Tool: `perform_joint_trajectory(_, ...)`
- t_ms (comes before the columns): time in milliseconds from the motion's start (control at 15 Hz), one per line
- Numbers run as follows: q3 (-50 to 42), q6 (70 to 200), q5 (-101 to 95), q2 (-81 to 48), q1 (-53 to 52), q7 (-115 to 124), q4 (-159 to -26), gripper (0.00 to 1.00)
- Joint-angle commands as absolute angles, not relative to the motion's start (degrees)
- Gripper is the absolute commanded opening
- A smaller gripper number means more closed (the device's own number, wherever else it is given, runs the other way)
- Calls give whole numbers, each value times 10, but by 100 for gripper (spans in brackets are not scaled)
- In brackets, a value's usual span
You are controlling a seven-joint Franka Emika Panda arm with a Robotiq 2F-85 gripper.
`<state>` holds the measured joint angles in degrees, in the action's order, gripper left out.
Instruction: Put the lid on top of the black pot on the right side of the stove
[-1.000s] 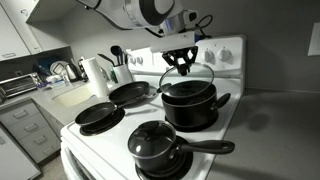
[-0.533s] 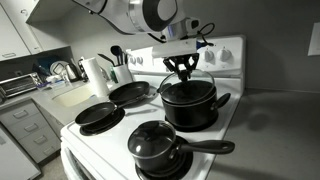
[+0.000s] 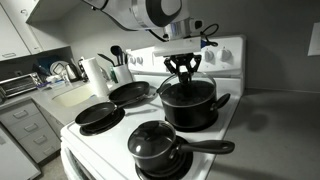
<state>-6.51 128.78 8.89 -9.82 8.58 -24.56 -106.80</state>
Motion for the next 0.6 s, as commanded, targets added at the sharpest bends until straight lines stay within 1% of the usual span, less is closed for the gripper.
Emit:
perform_joint_trajectory(0, -60, 1236, 83, -96, 96, -261, -1051, 13)
perform_joint_trajectory(333, -61, 1163, 56, -121, 92, -262, -1024, 13)
perform_joint_trajectory(533, -61, 1150, 34, -132, 90, -258, -1010, 13)
